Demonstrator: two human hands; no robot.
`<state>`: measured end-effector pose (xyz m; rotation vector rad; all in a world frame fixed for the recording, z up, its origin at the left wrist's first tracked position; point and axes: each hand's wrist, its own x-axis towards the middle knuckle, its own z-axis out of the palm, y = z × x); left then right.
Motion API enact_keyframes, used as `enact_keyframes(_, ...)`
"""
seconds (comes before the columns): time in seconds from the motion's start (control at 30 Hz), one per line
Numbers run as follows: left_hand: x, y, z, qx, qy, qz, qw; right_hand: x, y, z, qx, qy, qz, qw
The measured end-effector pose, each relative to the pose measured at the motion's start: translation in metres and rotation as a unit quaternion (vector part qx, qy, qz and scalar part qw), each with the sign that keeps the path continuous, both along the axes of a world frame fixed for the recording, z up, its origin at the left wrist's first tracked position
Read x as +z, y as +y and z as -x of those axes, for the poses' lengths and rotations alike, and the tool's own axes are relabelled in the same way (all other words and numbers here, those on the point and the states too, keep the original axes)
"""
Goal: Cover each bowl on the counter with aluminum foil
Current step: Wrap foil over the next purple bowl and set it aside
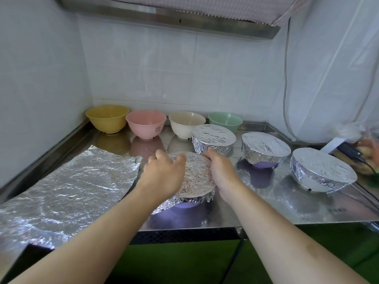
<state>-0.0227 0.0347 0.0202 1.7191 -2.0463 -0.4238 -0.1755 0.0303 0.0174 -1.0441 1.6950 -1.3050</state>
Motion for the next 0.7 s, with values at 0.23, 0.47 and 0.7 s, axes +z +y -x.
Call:
enact_keyframes(0.23, 0.016, -0.033, -0.016, -0.034, 0.161, -0.021, 0.986, 0.001, 0.02, -0.013, -0.037, 0.158, 0.083, 0.983)
enact_keyframes(0.47, -0.007, -0.035, -0.019, 0.003, 0.307, -0.074, 0.949, -0.01, 0.013, -0.014, -0.03, 0.121, 0.061, 0.99)
enact_keyframes(0.7, -0.021, -0.025, -0.016, 0.074, 0.402, -0.065, 0.91, -0.006, 0.0, -0.013, 0.022, 0.065, 0.048, 0.996)
